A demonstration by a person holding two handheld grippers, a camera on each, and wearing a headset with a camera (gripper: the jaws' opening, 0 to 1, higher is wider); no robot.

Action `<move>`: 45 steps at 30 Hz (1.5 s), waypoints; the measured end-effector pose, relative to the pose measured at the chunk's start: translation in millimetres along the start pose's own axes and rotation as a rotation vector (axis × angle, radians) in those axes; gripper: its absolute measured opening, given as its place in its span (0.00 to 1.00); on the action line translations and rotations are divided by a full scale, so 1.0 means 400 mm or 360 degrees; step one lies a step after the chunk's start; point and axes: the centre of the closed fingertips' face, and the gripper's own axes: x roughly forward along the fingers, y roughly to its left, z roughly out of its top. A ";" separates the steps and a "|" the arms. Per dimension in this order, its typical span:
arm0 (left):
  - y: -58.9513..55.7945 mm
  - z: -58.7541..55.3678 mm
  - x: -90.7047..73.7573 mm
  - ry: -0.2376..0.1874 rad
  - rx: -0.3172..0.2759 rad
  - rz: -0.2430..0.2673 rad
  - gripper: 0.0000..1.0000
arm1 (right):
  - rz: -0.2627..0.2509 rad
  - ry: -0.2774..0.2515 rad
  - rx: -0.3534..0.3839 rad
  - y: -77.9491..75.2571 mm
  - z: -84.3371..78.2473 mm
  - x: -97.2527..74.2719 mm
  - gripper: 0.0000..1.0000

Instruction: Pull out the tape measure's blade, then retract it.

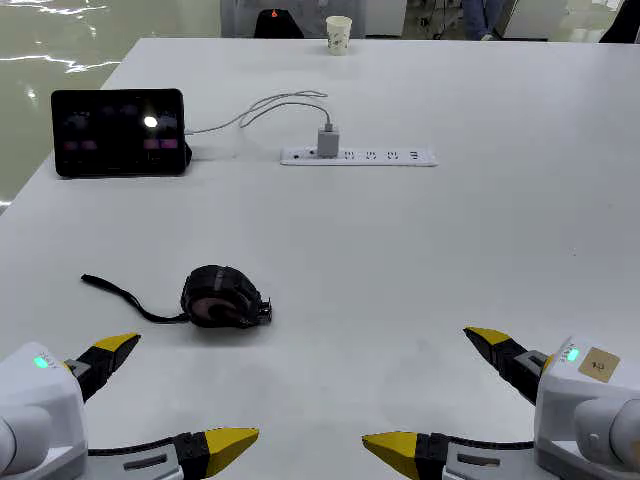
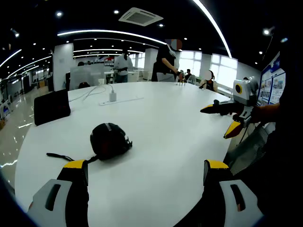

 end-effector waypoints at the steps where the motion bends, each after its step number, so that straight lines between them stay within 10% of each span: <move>1: 0.000 0.001 0.000 -0.0001 0.0000 0.0001 0.99 | 0.0001 0.0003 0.0002 0.000 -0.001 0.000 0.98; 45: 0.009 0.009 0.007 0.0014 0.0024 -0.0014 0.99 | 0.0038 0.0030 -0.0024 0.005 -0.006 0.007 0.99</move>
